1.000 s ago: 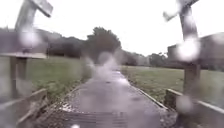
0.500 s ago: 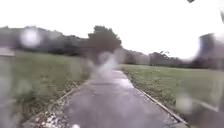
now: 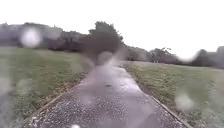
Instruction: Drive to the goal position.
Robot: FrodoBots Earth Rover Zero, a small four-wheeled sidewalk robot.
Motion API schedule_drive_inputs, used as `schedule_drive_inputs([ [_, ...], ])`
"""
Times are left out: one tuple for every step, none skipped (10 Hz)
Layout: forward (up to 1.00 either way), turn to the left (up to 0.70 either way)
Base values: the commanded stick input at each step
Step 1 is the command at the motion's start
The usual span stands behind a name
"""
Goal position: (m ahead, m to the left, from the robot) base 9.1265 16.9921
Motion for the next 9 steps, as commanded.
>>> schedule_drive_inputs([
  [0.0, 0.0],
  [0.0, 0.0],
  [0.0, 0.0],
  [0.85, 0.0],
  [0.85, 0.0],
  [0.85, 0.04],
  [0.85, 0.18],
  [0.85, 0.33],
  [0.85, 0.26],
])
